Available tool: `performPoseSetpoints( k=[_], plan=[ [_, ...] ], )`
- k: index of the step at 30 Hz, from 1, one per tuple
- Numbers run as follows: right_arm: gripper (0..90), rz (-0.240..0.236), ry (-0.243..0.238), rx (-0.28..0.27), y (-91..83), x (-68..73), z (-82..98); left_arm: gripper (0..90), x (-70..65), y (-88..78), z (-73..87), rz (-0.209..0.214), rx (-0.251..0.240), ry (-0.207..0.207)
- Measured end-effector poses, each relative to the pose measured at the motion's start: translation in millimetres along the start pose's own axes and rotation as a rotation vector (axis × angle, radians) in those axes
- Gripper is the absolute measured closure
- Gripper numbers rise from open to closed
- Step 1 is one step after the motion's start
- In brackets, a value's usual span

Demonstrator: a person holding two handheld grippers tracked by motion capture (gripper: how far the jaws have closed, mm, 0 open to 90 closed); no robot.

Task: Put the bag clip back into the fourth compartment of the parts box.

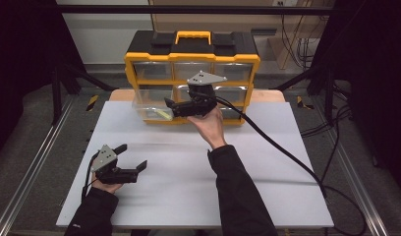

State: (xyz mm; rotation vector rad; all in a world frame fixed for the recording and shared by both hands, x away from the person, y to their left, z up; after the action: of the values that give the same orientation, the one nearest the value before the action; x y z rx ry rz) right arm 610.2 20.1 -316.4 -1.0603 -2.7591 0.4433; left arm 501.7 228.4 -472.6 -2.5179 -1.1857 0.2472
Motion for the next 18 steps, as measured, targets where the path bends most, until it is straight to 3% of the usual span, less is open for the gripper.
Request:
performPoseSetpoints(
  k=[10,18],
  plan=[
    [2.0,0.005,0.012,-0.011,-22.0,-5.3,13.5,1.7,-0.2,0.6,0.2,0.002,0.002,0.000],
    [0.9,0.026,0.018,-0.002,-39.8,-14.1,34.4,1.7,-0.2,0.7,0.1,0.003,0.000,0.000]
  ],
)
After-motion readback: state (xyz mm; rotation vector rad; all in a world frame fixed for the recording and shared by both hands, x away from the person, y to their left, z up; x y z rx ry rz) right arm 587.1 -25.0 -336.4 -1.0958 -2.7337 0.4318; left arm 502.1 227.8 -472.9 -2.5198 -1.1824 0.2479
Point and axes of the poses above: each handheld gripper's, and its own axes: y roughly forward along the jaws, z roughly out of its underside, x roughly to its left, the point moved 7 cm from there along y, roughly forward along the jaws, and after that the axes turned 3 degrees about x, right-handed, at the moved point
